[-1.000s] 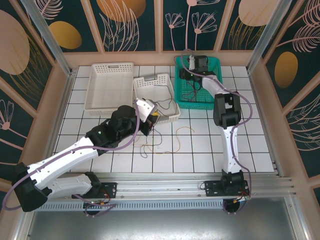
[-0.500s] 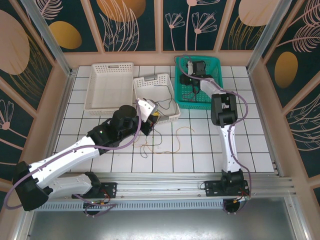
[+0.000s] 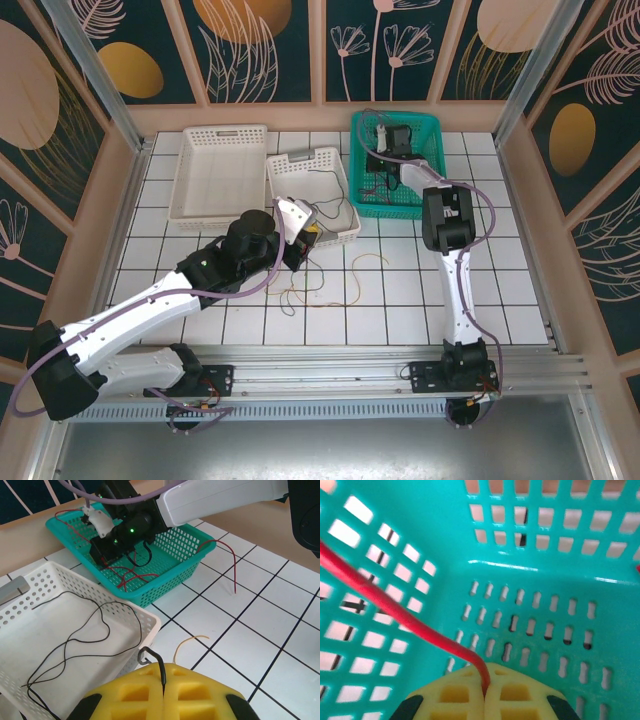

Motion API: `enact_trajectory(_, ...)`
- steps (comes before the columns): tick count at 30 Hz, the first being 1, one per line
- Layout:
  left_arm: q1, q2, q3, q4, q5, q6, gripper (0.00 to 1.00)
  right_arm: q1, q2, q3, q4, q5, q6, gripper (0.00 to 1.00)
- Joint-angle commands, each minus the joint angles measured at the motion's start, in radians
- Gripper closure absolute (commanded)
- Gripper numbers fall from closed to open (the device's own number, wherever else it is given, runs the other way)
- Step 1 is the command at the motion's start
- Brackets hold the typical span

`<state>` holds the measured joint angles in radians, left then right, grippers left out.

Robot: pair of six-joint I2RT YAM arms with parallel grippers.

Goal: Untangle the cables

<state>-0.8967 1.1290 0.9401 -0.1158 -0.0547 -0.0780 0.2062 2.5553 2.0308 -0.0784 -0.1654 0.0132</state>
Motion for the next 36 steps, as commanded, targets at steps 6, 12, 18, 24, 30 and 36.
enact_trajectory(6,0.006,0.005,0.005,0.005,0.024,0.018,1.00,-0.025,-0.207,-0.233,0.131,-0.023,0.023,1.00)
enact_trajectory(12,0.007,0.001,0.003,0.004,0.024,0.018,1.00,-0.038,-0.333,-0.414,0.258,-0.069,0.060,1.00)
enact_trajectory(18,0.007,0.003,0.006,0.001,0.025,0.017,1.00,-0.047,-0.402,-0.481,0.267,-0.106,0.134,1.00)
enact_trajectory(24,0.007,0.004,0.008,-0.002,0.026,0.017,1.00,-0.039,-0.315,-0.384,0.110,-0.084,0.166,1.00)
enact_trajectory(30,0.006,0.006,0.009,-0.005,0.027,0.015,1.00,-0.036,-0.185,-0.212,-0.095,-0.048,0.194,1.00)
enact_trajectory(36,0.006,0.011,0.012,-0.007,0.035,0.014,1.00,-0.042,-0.060,-0.033,-0.274,-0.020,0.221,1.00)
